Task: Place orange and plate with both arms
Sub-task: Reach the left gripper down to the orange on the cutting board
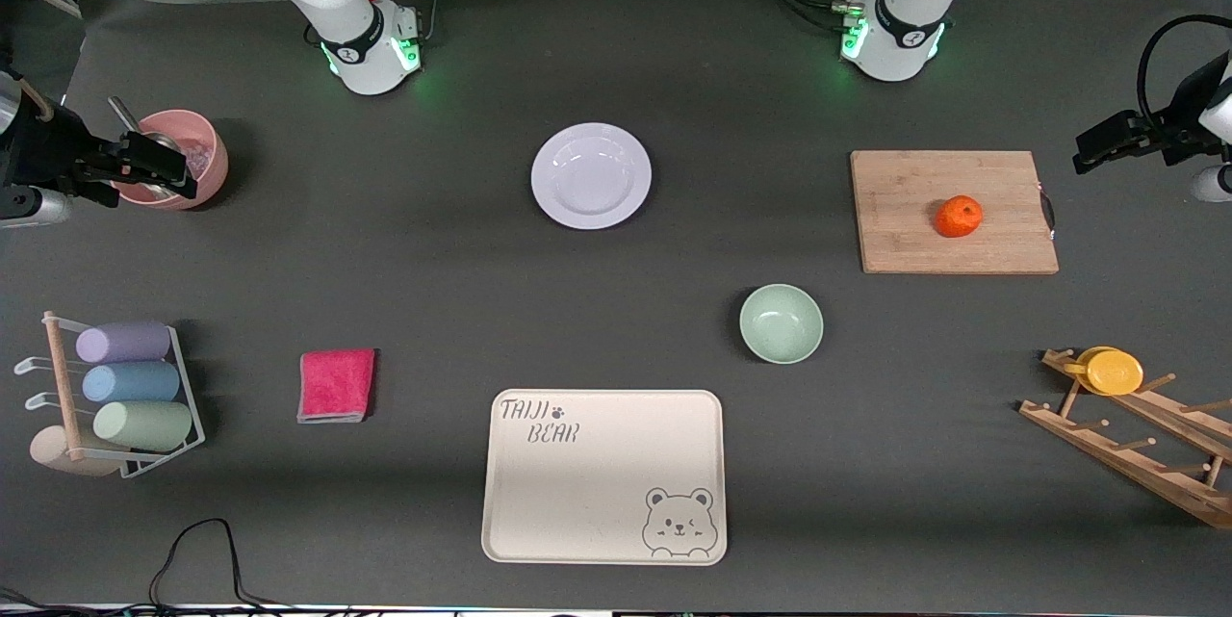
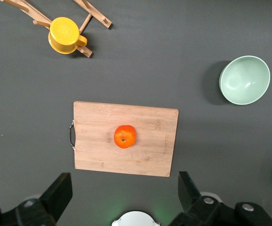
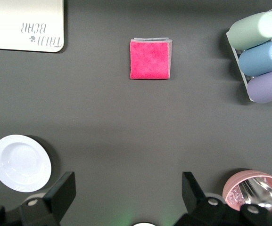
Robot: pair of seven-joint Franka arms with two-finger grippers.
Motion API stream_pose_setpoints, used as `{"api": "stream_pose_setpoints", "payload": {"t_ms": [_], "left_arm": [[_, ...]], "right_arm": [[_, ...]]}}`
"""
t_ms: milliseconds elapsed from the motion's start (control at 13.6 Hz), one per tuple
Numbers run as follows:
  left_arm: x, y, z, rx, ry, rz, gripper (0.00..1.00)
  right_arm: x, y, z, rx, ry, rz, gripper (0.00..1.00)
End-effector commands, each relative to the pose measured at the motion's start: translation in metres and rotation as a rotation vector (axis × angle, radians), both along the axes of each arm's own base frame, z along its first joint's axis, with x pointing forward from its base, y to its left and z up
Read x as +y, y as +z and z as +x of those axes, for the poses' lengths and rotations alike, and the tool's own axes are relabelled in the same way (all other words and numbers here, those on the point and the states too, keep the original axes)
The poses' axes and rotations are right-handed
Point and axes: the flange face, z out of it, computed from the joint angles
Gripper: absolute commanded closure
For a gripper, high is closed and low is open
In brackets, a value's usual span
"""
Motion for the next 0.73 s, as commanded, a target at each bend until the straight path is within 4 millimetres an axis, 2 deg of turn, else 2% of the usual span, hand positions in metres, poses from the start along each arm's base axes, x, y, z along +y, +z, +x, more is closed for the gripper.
{"api": "stream_pose_setpoints", "payload": {"t_ms": [0,73,147,220,294,441,514,661], "left_arm": [[-0.002,0.001,0.002,-0.003,0.011,0.008,0.0],[0.001,0.011,0.001,-0.019,0.004,0.006,0.0],[0.006,0.035,0.002,-0.058,0.013,0.011,0.0],[0.014,0.027,-0.004,-0.005,0.023,0.014,0.0],[0.021,0.01,-0.005,0.032,0.03,0.015,0.0],[0.025,-0.052,-0.005,0.072,0.022,0.008,0.0],[0.03,-0.091,-0.015,0.069,0.006,0.0,0.0],[0.057,-0.164,-0.053,0.023,0.015,-0.037,0.0]], "right_arm": [[0.001,0.006,-0.005,0.008,0.015,0.018,0.0],[0.0,0.006,-0.005,0.007,0.016,0.018,0.0],[-0.001,0.006,-0.005,0.007,0.015,0.018,0.0],[0.0,0.007,-0.005,0.004,0.016,0.018,0.0],[0.001,0.006,-0.004,0.006,0.018,0.018,0.0],[0.004,0.004,-0.004,0.01,0.021,0.019,0.0],[0.006,0.004,-0.004,0.01,0.021,0.038,0.0],[0.009,0.005,-0.004,0.01,0.016,0.091,0.0]]}}
